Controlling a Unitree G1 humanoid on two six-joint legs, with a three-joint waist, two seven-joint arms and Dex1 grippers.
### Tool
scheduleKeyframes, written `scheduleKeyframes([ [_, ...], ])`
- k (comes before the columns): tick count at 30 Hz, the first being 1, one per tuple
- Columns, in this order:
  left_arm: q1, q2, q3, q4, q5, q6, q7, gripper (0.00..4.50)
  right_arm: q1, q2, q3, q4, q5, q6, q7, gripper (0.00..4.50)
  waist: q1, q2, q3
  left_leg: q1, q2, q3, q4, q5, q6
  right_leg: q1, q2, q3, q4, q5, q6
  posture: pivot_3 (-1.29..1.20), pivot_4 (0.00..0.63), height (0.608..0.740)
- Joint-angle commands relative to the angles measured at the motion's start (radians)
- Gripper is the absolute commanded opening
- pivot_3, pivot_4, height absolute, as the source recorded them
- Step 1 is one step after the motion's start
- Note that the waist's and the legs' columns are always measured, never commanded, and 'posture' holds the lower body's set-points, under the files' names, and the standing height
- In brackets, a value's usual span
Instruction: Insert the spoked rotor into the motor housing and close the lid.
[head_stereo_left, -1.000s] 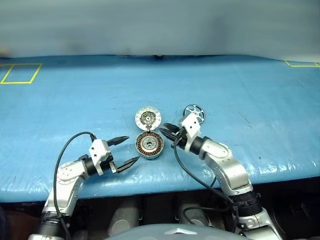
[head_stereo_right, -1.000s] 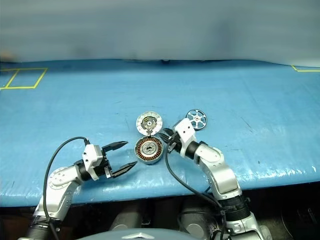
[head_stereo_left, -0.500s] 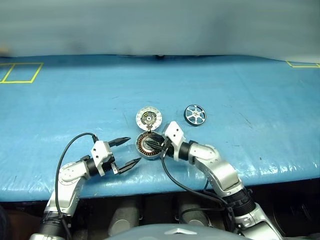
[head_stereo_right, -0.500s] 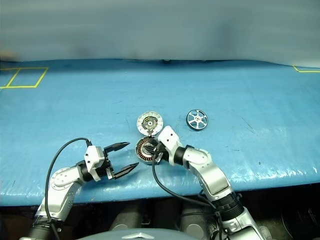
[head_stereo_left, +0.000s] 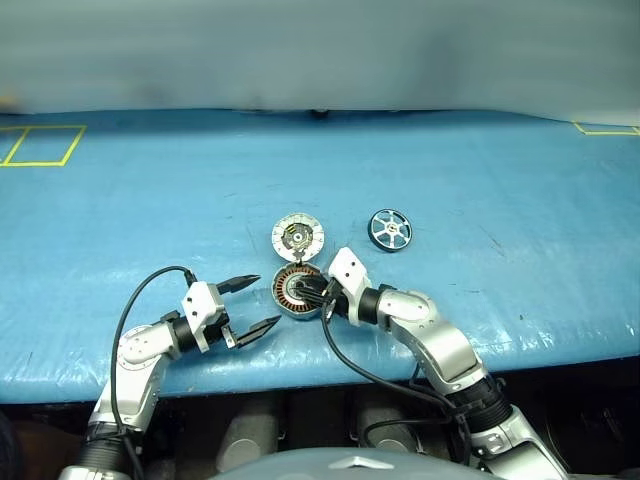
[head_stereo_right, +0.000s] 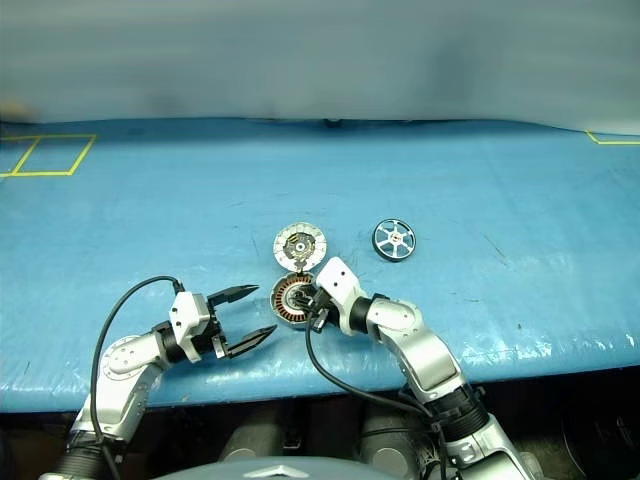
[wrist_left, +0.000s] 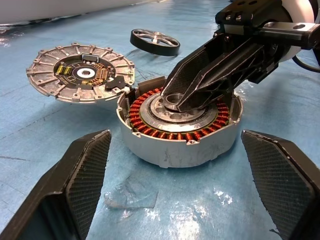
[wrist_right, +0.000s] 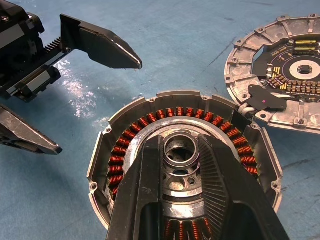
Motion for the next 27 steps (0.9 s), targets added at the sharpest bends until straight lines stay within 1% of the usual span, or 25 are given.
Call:
scheduleKeyframes([
  [1,-0.008,0.000,0.006,-0.002,0.000,-0.026,0.000,4.44,-0.009,-0.002,-0.002,-0.004,-0.007,-0.001,0.001,0.64,0.000,0.000,0.000,0.000,0.000,0.000,0.000,0.000,0.000,0.000,0.000,0.000,0.000,0.000,0.000,0.00,0.150,0.740],
  [3,-0.009,0.001,0.007,0.000,0.001,-0.027,0.000,4.44,-0.009,-0.003,-0.001,0.000,-0.010,-0.001,0.000,0.64,0.000,0.000,0.000,0.000,0.000,0.000,0.000,0.000,0.000,0.000,0.000,0.000,0.000,0.000,0.000,0.00,0.150,0.740],
  [5,-0.009,0.000,0.008,0.003,0.002,-0.029,-0.001,4.44,-0.007,-0.007,0.002,-0.001,-0.014,-0.004,0.001,1.39,0.000,0.000,0.000,0.000,0.000,0.000,0.000,0.000,0.000,0.000,0.000,0.000,0.000,0.000,0.000,0.00,0.150,0.740],
  [7,-0.008,0.001,0.008,0.006,0.002,-0.031,-0.001,4.44,-0.005,-0.010,0.004,-0.006,-0.013,-0.013,0.008,1.92,0.000,0.000,0.000,0.000,0.000,0.000,0.000,0.000,0.000,0.000,0.000,0.000,0.000,0.000,0.000,0.00,0.150,0.740],
  [8,-0.007,0.001,0.008,0.007,0.002,-0.033,-0.001,4.44,-0.004,-0.009,0.004,-0.009,-0.010,-0.018,0.012,2.28,0.000,0.000,0.000,0.000,0.000,0.000,0.000,0.000,0.000,0.000,0.000,0.000,0.000,0.000,0.000,0.00,0.150,0.740],
  [11,-0.006,0.001,0.009,0.014,0.004,-0.037,0.000,4.44,-0.005,-0.004,-0.001,-0.020,0.005,-0.027,0.019,3.17,0.000,0.000,0.000,0.000,0.000,0.000,0.000,0.000,0.000,0.000,0.000,0.000,0.000,0.000,0.001,0.00,0.150,0.740],
  [20,-0.008,-0.002,0.007,0.027,0.007,-0.048,0.002,4.44,-0.010,0.037,-0.039,-0.013,0.041,-0.022,0.004,3.17,0.000,0.000,0.000,0.000,0.000,0.000,-0.001,0.000,0.000,0.000,0.000,0.000,0.000,0.000,0.000,0.00,0.150,0.740],
  [23,-0.009,-0.002,0.007,0.033,0.008,-0.051,0.001,4.44,-0.013,0.052,-0.050,0.001,0.033,-0.015,-0.019,2.59,0.000,0.000,0.000,0.000,0.000,0.000,-0.001,0.000,0.000,-0.001,0.000,0.000,0.000,0.000,0.000,0.00,0.150,0.740],
  [27,-0.010,-0.002,0.006,0.038,0.009,-0.054,0.002,4.44,-0.024,0.062,-0.050,0.013,0.027,-0.012,-0.030,1.29,0.000,0.000,0.000,0.000,0.000,0.000,-0.001,0.000,0.000,-0.001,0.000,0.000,-0.001,0.000,0.000,0.00,0.150,0.740],
])
